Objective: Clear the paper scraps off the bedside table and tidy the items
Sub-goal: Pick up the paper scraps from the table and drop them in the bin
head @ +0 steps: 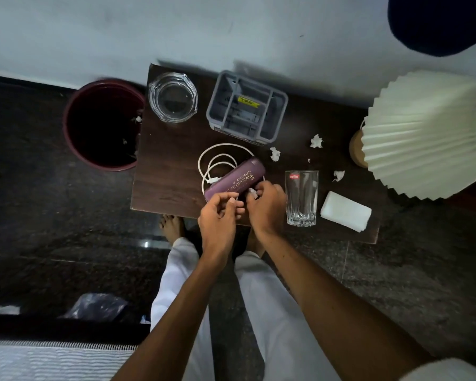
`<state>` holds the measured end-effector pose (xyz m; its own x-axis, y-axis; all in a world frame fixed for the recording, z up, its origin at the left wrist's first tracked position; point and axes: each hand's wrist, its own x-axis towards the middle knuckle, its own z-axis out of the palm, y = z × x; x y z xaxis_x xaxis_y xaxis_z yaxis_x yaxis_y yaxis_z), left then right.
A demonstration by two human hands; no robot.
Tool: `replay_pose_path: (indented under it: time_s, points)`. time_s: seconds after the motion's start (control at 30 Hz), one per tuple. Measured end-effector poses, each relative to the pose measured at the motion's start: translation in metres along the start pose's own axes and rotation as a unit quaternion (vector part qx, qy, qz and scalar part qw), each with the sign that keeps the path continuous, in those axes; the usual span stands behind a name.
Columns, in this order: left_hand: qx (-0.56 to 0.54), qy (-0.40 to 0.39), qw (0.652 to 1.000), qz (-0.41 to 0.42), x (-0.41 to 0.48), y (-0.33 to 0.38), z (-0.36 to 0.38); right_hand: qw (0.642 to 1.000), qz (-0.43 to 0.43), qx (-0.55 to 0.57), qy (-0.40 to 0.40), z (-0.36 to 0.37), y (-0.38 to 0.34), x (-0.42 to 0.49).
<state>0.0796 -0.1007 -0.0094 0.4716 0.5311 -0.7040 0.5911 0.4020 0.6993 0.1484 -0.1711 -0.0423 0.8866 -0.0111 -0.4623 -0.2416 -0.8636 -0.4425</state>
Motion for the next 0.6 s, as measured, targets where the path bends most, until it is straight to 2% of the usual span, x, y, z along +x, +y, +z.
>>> replay_pose_path:
  time_s: [0.13, 0.23, 0.37, 0.5, 0.6]
  points:
    - [0.001, -0.005, 1.0, -0.002, -0.003, 0.001, -0.001, 1.0, -0.014, -0.018, 0.001, -0.004, 0.004, -0.005]
    - [0.002, 0.004, 1.0, 0.0, -0.005, 0.005, -0.001, 1.0, -0.027, 0.004, 0.011, -0.012, 0.001, -0.016]
    - [0.017, 0.039, 0.998, 0.046, -0.01, 0.013, -0.007, 0.995, -0.067, 0.079, 0.011, -0.027, -0.01, -0.034]
    - [-0.028, 0.013, 0.999, 0.04, -0.015, 0.029, -0.024, 0.982, -0.118, 0.144, -0.021, -0.037, -0.028, -0.048]
    - [-0.071, -0.009, 0.997, 0.04, -0.015, 0.041, -0.044, 0.979, -0.146, 0.135, -0.033, -0.035, -0.05, -0.052]
